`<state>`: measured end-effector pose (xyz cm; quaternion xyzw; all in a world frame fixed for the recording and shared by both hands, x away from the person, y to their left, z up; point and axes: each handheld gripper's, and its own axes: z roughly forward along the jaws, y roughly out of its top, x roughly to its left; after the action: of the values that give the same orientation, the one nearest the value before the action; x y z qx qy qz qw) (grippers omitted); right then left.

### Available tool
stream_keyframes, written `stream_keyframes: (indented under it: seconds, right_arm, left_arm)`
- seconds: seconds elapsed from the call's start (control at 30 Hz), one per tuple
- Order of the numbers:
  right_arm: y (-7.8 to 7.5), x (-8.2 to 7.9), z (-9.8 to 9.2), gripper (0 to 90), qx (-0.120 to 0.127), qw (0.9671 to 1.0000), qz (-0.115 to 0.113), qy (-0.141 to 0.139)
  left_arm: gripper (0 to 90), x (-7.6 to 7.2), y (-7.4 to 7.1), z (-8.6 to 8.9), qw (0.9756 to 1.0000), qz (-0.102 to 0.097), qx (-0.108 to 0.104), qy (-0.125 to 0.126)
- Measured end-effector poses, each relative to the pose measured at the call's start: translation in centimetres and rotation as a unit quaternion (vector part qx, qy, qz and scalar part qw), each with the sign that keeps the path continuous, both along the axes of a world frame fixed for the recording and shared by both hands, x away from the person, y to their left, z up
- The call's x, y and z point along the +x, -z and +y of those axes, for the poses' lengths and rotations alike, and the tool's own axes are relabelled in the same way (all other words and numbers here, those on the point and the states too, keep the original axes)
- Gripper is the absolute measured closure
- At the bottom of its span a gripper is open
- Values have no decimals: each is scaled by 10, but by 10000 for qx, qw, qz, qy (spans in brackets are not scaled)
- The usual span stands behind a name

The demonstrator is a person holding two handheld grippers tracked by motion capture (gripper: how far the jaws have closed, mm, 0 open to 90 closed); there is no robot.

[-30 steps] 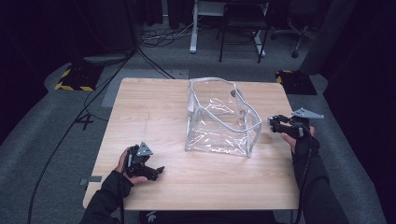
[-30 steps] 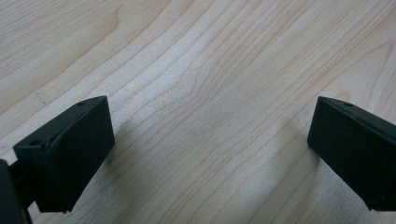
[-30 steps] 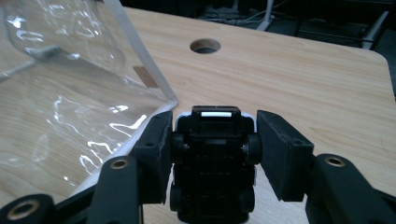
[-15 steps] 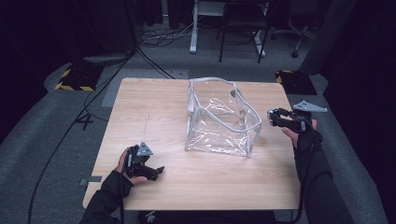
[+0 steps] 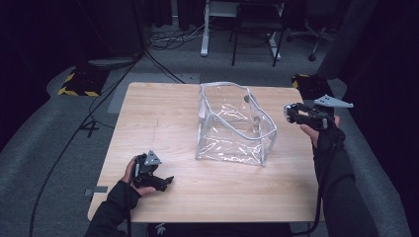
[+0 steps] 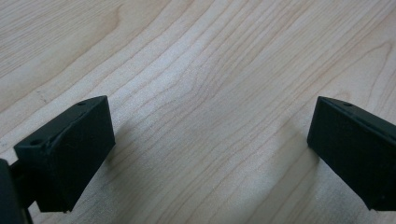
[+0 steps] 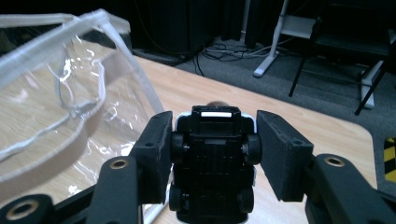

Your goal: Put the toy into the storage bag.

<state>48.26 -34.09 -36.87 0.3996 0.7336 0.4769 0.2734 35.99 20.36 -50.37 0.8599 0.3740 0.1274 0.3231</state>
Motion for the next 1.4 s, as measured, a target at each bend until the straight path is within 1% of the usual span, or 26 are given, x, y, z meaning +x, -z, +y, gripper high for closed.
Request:
stream_keyframes:
  seconds: [0.1, 0.2, 0.23, 0.27, 0.3, 0.4, 0.47, 0.53, 0.57, 0.6, 0.73, 0.83, 0.87, 0.9, 1.03, 1.07, 1.1, 1.2, 1.27, 1.33, 1.37, 1.4]
  right_arm:
    - [-8, 0, 3, 486, -16, 10000, -24, -21]
    - [-17, 1, 6, 486, 81, 9999, -119, -49]
    - [-20, 0, 8, 486, 113, 9999, -110, -70]
    - [-22, 1, 9, 486, 98, 9998, -135, -72]
    - [-25, 1, 10, 486, 33, 9998, -177, -91]
    - [-33, 2, 14, 486, 3, 9997, -224, -125]
    - [-39, 3, 17, 486, 14, 9996, -253, -143]
    - [-44, 3, 20, 486, 103, 9994, -286, -174]
    - [-47, 3, 21, 486, 91, 9992, -319, -205]
    - [-49, 3, 24, 486, 140, 9991, -326, -214]
    - [-58, 3, 33, 486, 99, 9987, -387, -318]
    - [-63, 4, 39, 486, 109, 9982, -431, -408]
    - [-65, 4, 42, 486, 167, 9981, -423, -409]
    - [-66, 4, 43, 486, 119, 9978, -455, -458]
    - [-68, 5, 52, 486, 147, 9975, -468, -516]
    - [-69, 6, 53, 486, 91, 9973, -467, -553]
    - [-69, 6, 56, 486, 130, 9973, -461, -562]
    - [-72, 6, 64, 486, 142, 9968, -459, -635]
    - [-73, 7, 68, 486, 73, 9962, -488, -716]
    - [-74, 7, 72, 486, 99, 9959, -494, -751]
    - [-75, 8, 73, 486, 41, 9955, -512, -790]
    - [-76, 8, 75, 486, 61, 9954, -500, -811]
  left_arm:
    - [9, 1, 0, 0, 10000, -41, 8, 13]
    - [9, 0, 0, 0, 10000, -11, -3, 1]
    - [9, 0, 0, 0, 10000, -10, -3, 3]
    - [9, 0, 0, 0, 10000, -22, 8, -4]
    - [9, 0, 0, 0, 10000, -10, -4, 2]
    - [9, 0, 0, 0, 10000, -11, -2, 3]
    - [9, 0, 0, 0, 10000, -9, -2, 3]
    - [9, 0, 0, 0, 10000, -11, -2, 3]
    - [9, 0, 0, 0, 10000, -10, -4, 3]
    - [10, 0, 0, 0, 10000, -22, 8, -5]
    - [10, 0, -1, 1, 10000, -36, 40, -10]
    - [9, 0, -1, 1, 10000, -35, 39, -7]
    - [9, 0, -1, 1, 10000, -36, 40, -7]
    - [9, 0, -1, 1, 10000, -36, 40, -8]
    - [10, 0, -1, 1, 10000, -36, 40, -7]
    - [10, 0, -1, 1, 10000, -37, 41, -9]
    - [9, 0, -1, 1, 10000, -36, 40, -8]
    - [9, 0, 0, 1, 10000, -18, 26, -3]
    - [10, 0, 0, 1, 10000, -17, 24, -4]
    - [10, 0, 0, 1, 10000, -17, 25, -3]
    - [10, 0, 0, 1, 10000, -17, 24, -3]
    - [9, 0, 0, 1, 10000, -17, 24, -3]
